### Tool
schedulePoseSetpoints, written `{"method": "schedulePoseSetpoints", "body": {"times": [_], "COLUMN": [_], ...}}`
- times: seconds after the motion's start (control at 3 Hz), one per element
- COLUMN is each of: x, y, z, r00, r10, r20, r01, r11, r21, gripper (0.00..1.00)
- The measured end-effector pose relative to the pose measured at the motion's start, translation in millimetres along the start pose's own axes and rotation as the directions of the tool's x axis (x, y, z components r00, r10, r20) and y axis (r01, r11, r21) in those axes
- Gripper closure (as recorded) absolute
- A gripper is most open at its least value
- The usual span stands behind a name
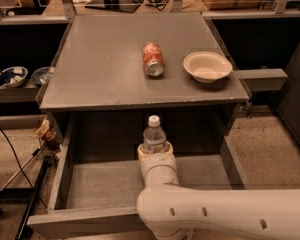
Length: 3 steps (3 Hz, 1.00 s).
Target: Place blue plastic bottle into top drawer
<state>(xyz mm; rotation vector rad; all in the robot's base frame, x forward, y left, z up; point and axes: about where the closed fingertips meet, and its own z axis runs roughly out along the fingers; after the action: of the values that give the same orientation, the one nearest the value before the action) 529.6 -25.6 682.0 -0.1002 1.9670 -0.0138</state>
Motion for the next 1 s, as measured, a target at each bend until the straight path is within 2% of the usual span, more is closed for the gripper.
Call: {"method": "schedulePoseSetpoints", "body": {"times": [0.33, 0.67, 1.0], "x": [0.0, -5.0, -10.0], "y": [0.0, -4.3, -6.9], "z": [0.0, 1.7, 4.0], "r00": [1.000, 1.000, 1.000], "r10": [0.000, -0.008, 0.001], "r20": [0.000, 0.017, 0.024], "r01": [0.000, 0.008, 0.000], "r11": [1.0000, 0.9997, 0.9993], "r21": [0.000, 0.021, -0.036], "gripper": [1.00, 1.00, 1.00]}}
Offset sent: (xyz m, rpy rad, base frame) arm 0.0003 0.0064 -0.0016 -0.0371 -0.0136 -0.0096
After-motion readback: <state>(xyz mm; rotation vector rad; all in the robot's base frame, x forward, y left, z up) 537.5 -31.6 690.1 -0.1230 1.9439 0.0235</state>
